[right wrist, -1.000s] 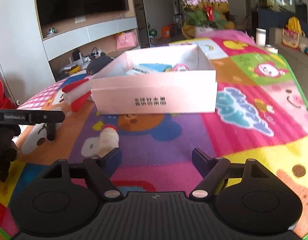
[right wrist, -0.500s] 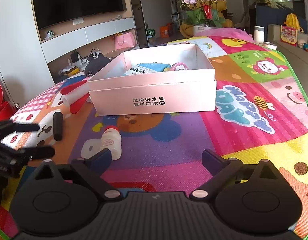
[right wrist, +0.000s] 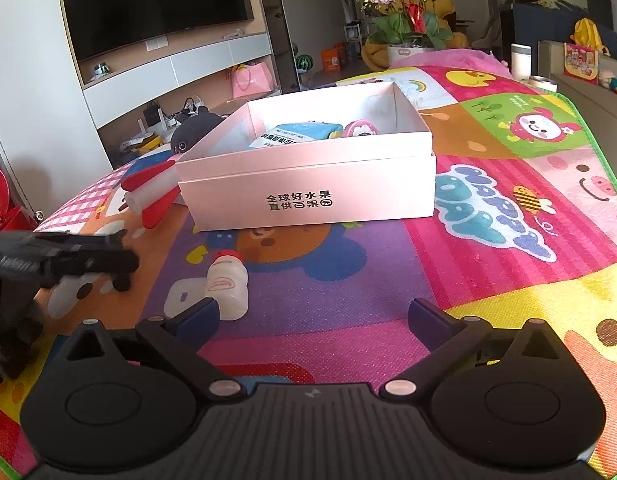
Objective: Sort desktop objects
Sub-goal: 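Close the right gripper around the small white yogurt bottle, then lift the white bottle with the right gripper while the left grasps the black foam tube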
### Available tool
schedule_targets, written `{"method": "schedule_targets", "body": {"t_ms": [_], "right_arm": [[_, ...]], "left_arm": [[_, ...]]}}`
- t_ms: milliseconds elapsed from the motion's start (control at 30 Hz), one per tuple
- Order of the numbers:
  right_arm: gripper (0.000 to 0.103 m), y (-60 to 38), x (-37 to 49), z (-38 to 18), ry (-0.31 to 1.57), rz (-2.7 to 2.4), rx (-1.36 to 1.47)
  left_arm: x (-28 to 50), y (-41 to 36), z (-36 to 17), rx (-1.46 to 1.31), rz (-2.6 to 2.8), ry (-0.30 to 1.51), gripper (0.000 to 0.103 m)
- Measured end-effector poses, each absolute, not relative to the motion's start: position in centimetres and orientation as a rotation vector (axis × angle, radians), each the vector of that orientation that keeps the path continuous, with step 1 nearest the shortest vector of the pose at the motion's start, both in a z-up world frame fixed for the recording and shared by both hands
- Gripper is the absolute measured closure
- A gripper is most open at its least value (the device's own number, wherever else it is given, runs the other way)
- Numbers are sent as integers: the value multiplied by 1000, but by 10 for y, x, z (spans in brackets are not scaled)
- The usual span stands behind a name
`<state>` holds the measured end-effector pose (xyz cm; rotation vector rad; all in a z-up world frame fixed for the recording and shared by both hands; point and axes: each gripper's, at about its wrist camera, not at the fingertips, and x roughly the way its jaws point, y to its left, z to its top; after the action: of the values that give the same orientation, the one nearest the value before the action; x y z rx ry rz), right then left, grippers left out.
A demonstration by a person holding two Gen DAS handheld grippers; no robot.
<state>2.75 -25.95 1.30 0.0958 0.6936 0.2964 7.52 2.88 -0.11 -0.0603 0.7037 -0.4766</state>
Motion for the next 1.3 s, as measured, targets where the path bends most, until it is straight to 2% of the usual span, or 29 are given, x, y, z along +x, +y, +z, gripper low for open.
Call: {"method": "schedule_targets", "body": {"t_ms": [433,767,867,933,1000,1067,1133,1200,1267,1300], "right_arm": [[0,-258,28,13,696,297,91],[1,-248,29,22,686,315,29],[9,-232,31,44,629,391,-33],[17,-219,41,55,622,430,-74],[41,-205,55,58,669,464,-118],[55,-191,69,56,735,490,-162],[61,-182,77,50,773,493,-203],[77,-178,80,46,791,485,-237],[84,-179,79,43,808,482,-237],[84,-182,77,43,810,484,-229]], "left_arm": [[37,-14,-2,96,-231,710,0],[33,-3,-1,26,-111,717,0],[21,1,0,-14,-105,705,0],[15,1,0,-31,-95,692,0],[11,1,2,-32,-74,666,0],[10,2,3,-34,-70,654,0],[11,2,3,-39,-76,659,0],[13,5,2,-56,-83,669,0],[15,8,1,-81,-83,677,0],[14,9,0,-89,-85,673,0]]}}
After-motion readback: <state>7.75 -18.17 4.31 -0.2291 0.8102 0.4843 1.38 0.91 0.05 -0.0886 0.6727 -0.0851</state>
